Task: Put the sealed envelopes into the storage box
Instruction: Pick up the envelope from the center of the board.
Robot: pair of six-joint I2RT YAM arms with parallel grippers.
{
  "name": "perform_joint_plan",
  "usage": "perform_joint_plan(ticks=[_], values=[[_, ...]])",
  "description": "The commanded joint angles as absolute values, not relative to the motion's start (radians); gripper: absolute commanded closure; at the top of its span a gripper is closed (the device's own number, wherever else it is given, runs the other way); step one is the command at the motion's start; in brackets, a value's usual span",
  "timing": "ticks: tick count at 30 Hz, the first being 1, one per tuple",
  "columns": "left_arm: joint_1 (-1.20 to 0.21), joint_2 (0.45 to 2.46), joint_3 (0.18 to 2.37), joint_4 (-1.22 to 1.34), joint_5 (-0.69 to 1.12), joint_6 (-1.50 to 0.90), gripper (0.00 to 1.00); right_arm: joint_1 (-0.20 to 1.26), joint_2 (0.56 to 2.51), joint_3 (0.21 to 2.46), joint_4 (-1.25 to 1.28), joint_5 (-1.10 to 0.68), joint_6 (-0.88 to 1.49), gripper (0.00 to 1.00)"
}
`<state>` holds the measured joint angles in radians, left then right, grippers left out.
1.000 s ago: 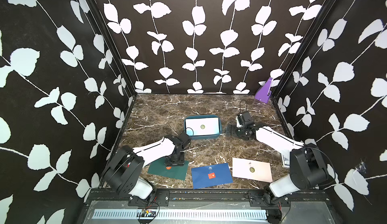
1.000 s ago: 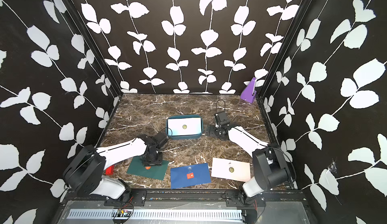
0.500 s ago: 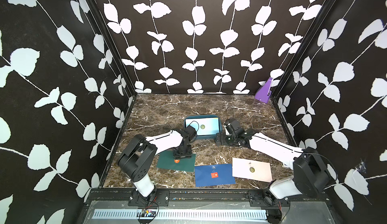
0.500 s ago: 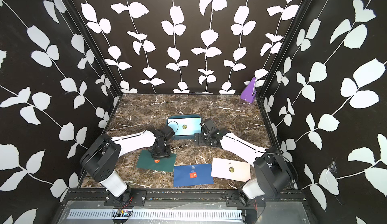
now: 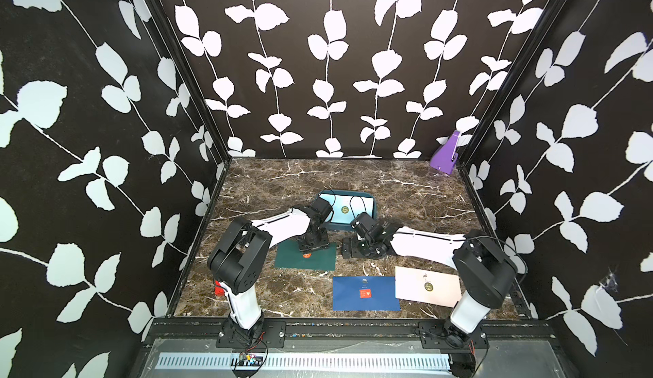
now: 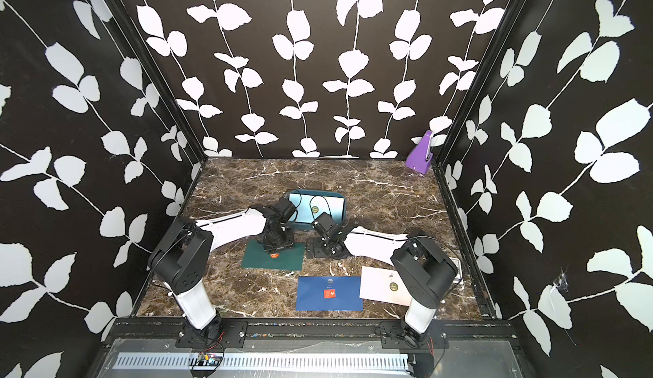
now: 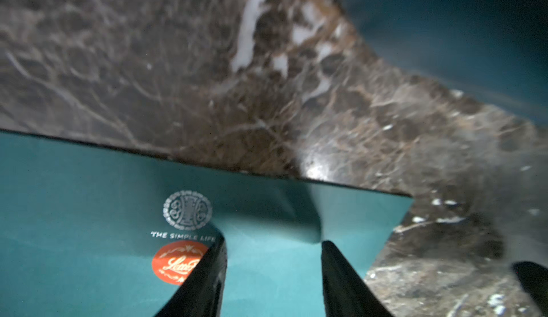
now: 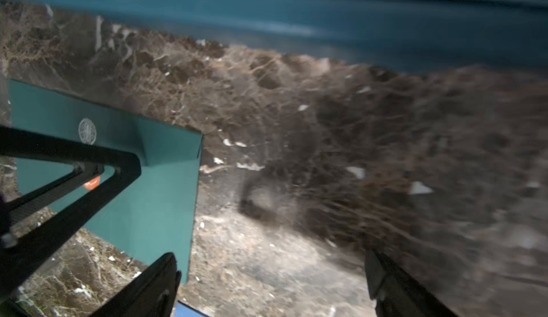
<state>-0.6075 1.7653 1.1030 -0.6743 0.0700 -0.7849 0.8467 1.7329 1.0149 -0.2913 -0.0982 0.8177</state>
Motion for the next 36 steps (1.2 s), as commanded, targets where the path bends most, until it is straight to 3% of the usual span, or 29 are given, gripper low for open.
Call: perform_joint_plan(ticks=[1, 13, 36], values=[[-0.581, 1.689, 1.123, -0.708, 0.062, -0.741, 0.44, 0.867, 1.764, 1.083, -0.246, -0.106, 0.866, 0.01], [-0.467, 1.528, 1.011, -0.813, -0.067, -0.453, 0.39, 0.926, 1.815, 1.137, -0.249, -0.040, 0.980, 0.01], [-0.428, 1.608, 0.756, -0.516, 0.199, -0.509, 0.38, 1.008, 1.944, 1.218, -0.236, -0.038, 1.097, 0.01]])
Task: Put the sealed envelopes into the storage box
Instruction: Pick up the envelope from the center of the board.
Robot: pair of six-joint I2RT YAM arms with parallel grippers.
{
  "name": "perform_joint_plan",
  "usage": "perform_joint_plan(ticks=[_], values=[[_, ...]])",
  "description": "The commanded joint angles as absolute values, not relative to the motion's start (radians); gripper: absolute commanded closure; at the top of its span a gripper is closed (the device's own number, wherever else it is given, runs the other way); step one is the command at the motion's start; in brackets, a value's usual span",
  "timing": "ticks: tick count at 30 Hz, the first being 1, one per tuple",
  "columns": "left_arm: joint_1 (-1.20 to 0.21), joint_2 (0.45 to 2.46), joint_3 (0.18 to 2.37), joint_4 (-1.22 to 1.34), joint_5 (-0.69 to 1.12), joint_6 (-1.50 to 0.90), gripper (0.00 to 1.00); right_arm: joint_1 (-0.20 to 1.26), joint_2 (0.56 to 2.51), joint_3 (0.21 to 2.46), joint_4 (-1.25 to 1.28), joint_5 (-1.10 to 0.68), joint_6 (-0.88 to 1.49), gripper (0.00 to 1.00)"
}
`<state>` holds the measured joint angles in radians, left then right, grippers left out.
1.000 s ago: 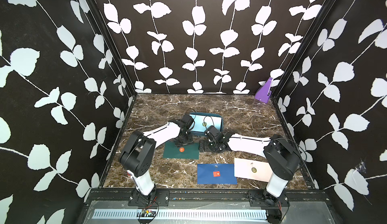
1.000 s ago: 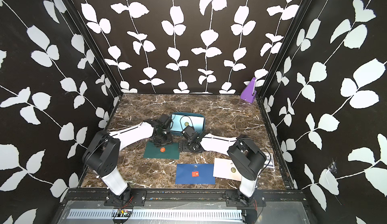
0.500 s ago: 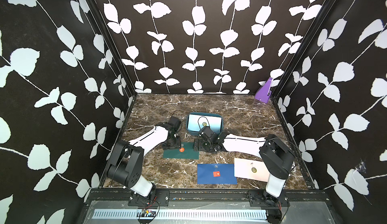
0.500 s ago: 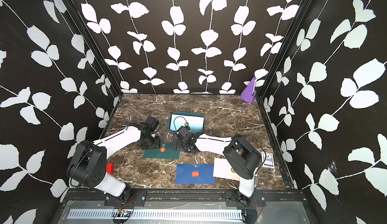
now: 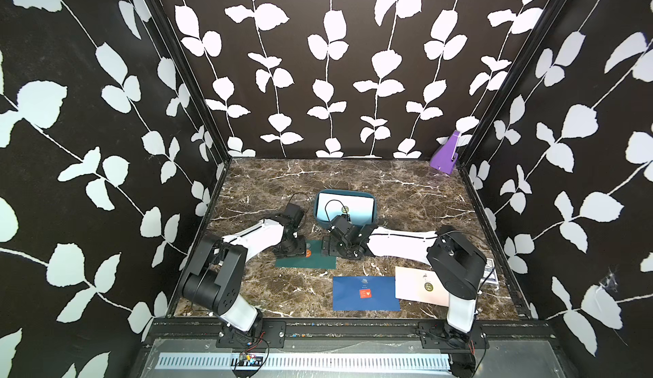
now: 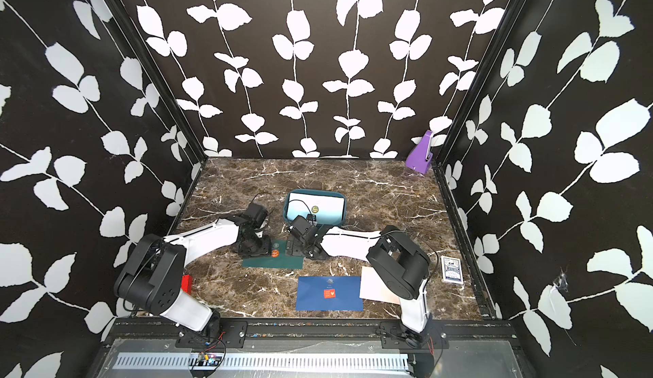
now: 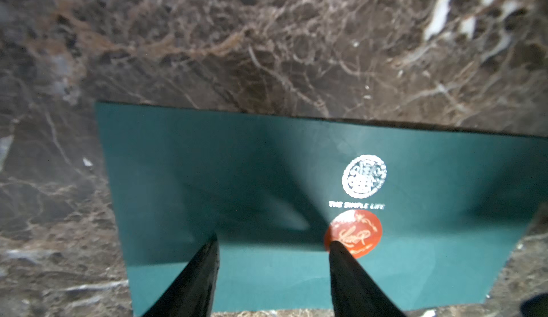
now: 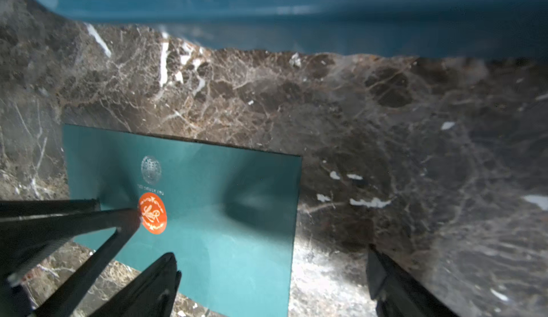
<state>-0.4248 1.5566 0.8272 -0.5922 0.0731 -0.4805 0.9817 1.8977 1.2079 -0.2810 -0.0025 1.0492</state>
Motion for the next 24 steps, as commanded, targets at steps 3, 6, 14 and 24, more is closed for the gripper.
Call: perform_joint_plan(ticks=[3, 6, 14, 24], values=[[-0.428, 1.603, 0.737, -0.479, 0.242, -0.535, 0.38, 1.017, 1.951, 1.219, -0.237, -0.035, 1.105, 0.01], [-0.428, 1.597, 0.723, -0.448, 0.271, -0.563, 0.38, 1.025, 1.960, 1.231, -0.235, -0.043, 1.113, 0.01], [-0.428, 1.604, 0.712, -0.414, 0.318, -0.584, 0.39, 1.028, 1.996, 1.236, -0.205, -0.061, 1.132, 0.03], [-0.428, 1.608, 0.700, -0.421, 0.334, -0.566, 0.41, 1.026, 2.028, 1.230, -0.226, -0.055, 1.140, 0.16]])
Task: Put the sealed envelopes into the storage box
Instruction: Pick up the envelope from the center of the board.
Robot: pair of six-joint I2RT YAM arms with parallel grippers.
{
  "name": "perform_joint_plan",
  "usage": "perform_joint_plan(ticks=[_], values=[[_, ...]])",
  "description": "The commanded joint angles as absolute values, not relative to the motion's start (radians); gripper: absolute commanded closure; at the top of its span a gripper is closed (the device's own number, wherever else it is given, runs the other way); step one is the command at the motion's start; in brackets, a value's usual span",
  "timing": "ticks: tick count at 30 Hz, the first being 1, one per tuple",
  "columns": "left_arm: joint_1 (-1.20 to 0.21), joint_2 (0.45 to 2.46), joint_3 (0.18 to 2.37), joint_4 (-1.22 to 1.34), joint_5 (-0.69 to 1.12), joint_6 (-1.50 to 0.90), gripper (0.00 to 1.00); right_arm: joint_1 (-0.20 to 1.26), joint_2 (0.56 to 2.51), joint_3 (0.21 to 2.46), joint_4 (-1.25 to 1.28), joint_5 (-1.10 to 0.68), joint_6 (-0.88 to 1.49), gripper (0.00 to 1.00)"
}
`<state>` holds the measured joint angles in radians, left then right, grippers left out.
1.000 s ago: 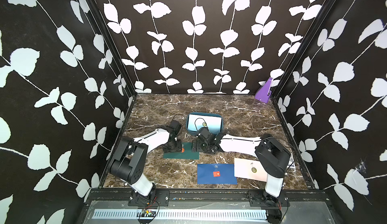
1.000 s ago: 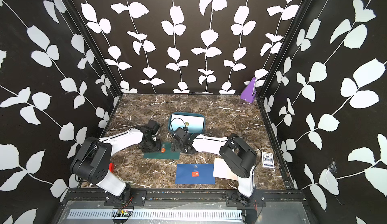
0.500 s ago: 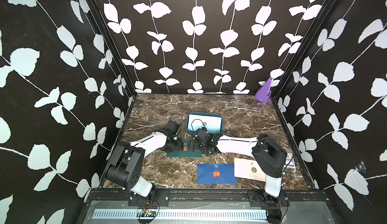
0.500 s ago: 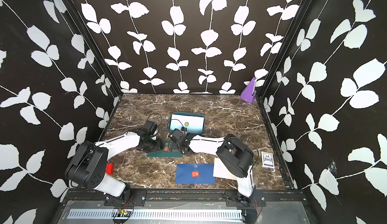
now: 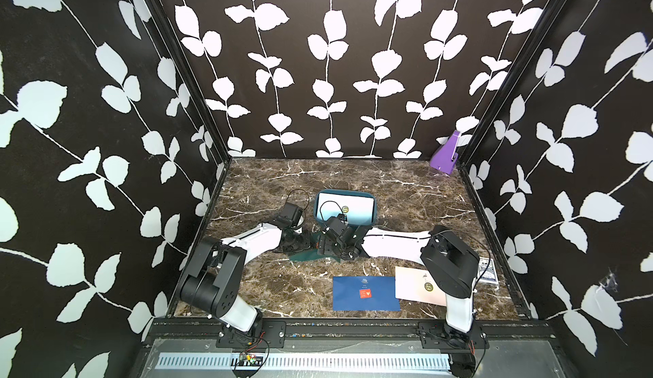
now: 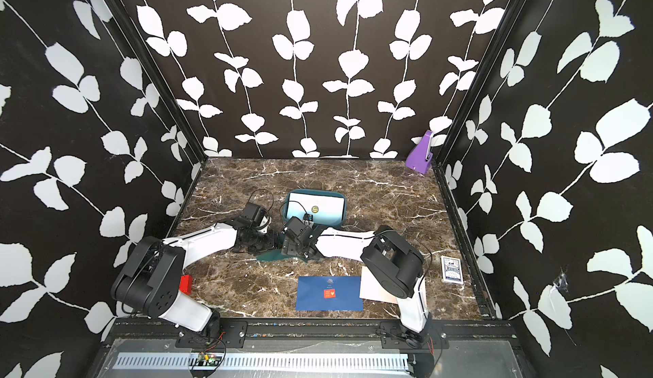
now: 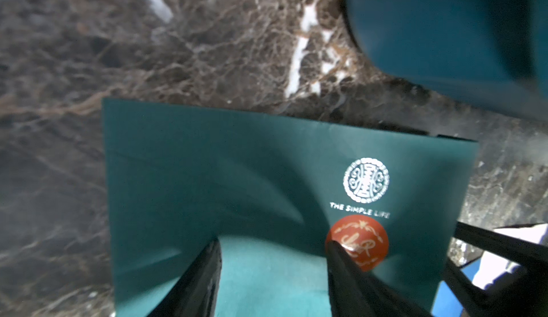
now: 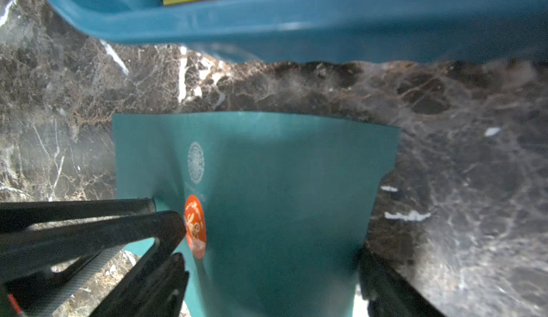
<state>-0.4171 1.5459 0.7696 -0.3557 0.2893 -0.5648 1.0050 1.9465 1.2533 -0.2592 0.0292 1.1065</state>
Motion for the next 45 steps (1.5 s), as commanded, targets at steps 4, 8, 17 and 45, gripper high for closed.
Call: perform_joint_plan(ticks=[4, 8, 17, 45], values=[[-0.428, 1.584, 0.703, -0.431, 0.343, -0.560, 0.41, 1.023, 2.012, 1.209, -0.239, -0.037, 1.137, 0.29], [-0.428, 1.549, 0.709, -0.450, 0.356, -0.552, 0.42, 1.013, 1.994, 1.194, -0.240, -0.037, 1.108, 0.37], [-0.428, 1.520, 0.983, -0.692, 0.278, -0.245, 0.42, 0.989, 1.970, 1.173, -0.210, -0.107, 0.927, 0.46], [-0.353, 1.749, 1.122, -0.736, 0.420, 0.304, 0.41, 0.956, 2.064, 1.338, -0.292, -0.284, 0.717, 0.48]])
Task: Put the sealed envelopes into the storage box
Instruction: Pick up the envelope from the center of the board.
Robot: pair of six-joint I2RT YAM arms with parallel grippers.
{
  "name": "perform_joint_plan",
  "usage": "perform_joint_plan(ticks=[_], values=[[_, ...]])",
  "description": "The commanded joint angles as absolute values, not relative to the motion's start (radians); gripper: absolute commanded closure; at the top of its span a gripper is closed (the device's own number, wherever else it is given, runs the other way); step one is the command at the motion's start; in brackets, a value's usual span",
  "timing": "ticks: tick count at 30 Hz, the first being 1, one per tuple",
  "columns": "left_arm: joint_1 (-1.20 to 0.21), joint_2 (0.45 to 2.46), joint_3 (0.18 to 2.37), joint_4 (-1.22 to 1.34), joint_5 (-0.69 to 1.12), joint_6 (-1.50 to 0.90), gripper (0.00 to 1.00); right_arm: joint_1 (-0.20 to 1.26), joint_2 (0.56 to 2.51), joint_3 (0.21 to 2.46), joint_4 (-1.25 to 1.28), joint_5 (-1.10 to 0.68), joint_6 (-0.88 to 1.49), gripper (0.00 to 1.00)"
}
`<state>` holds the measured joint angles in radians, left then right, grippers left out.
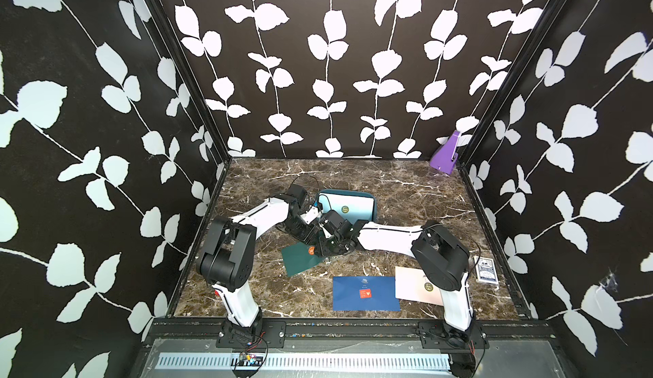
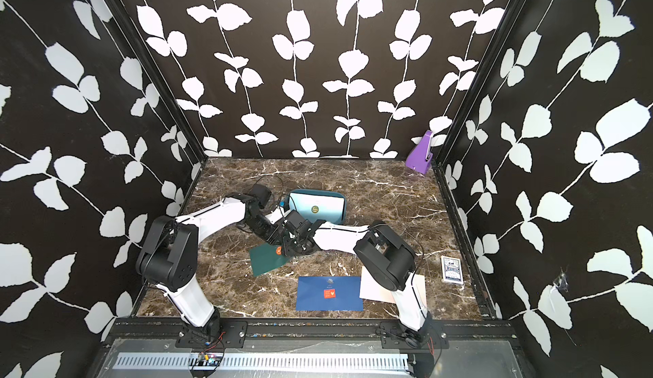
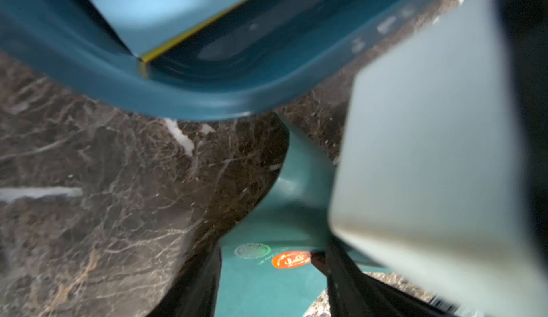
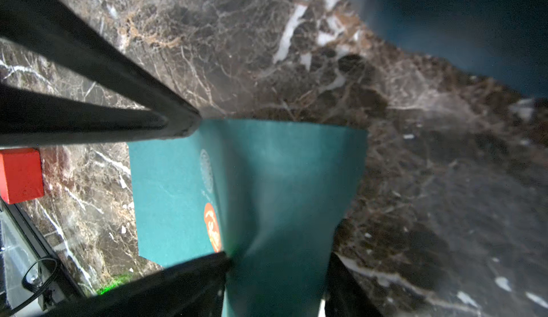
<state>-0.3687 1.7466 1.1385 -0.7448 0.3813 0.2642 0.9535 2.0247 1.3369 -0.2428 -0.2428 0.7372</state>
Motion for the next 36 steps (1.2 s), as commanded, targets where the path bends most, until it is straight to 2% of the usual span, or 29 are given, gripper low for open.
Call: perform_joint_plan(ticks=[1, 10, 17, 19, 25, 34, 36], values=[[-0.352, 1.749, 1.118, -0.726, 0.407, 0.298, 0.40, 0.955, 2.064, 1.338, -0.293, -0.285, 0.716, 0.49], [-0.298, 1.729, 1.104, -0.694, 0.421, 0.315, 0.40, 0.951, 2.075, 1.340, -0.272, -0.323, 0.704, 0.51], [-0.250, 1.747, 1.109, -0.702, 0.553, 0.333, 0.38, 0.952, 2.079, 1.353, -0.279, -0.335, 0.690, 0.51], [-0.250, 1.765, 1.106, -0.703, 0.585, 0.333, 0.33, 0.951, 2.077, 1.354, -0.275, -0.341, 0.683, 0.51], [-0.250, 1.805, 1.110, -0.727, 0.640, 0.344, 0.36, 0.944, 2.078, 1.353, -0.278, -0.340, 0.680, 0.51], [-0.250, 1.822, 1.101, -0.732, 0.631, 0.354, 0.38, 0.930, 2.075, 1.350, -0.283, -0.346, 0.664, 0.52], [-0.250, 1.829, 1.101, -0.733, 0.643, 0.357, 0.41, 0.928, 2.074, 1.350, -0.284, -0.344, 0.659, 0.52]])
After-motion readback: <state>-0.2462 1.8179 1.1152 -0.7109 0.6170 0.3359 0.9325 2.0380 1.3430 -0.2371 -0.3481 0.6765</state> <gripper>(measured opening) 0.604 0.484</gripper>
